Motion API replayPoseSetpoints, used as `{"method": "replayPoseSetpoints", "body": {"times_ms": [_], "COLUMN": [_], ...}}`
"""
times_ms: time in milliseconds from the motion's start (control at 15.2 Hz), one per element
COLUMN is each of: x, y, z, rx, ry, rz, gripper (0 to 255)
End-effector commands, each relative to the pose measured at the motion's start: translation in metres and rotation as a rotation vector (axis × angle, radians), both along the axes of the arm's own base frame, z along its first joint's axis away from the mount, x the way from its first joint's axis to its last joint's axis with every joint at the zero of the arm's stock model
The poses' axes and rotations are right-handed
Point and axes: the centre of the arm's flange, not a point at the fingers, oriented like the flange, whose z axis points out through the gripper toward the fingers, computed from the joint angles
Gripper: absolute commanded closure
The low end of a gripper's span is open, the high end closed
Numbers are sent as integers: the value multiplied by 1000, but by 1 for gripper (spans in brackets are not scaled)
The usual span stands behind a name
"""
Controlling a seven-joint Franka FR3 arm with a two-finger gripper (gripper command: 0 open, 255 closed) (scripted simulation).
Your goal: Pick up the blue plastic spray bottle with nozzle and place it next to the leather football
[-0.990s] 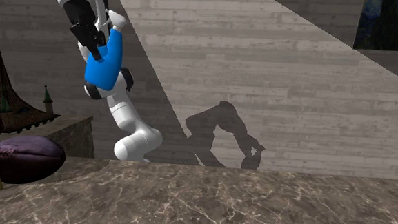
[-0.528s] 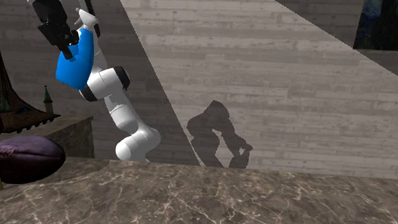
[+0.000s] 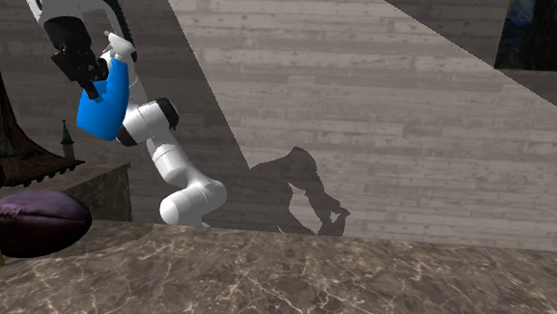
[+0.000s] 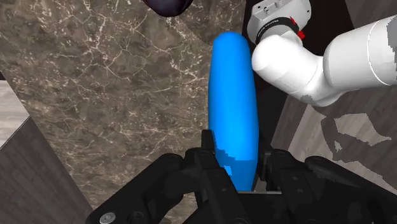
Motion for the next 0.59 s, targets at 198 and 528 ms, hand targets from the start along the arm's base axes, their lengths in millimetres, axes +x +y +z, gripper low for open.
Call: {"method": "replayPoseSetpoints", "body": {"times_ms": [198,528], "x": [0,0], "y": [1,1], "z": [-26,-53], "rx": [-1,-1], "ry": [0,0], "rz": [0,0], "gripper": [255,255]}}
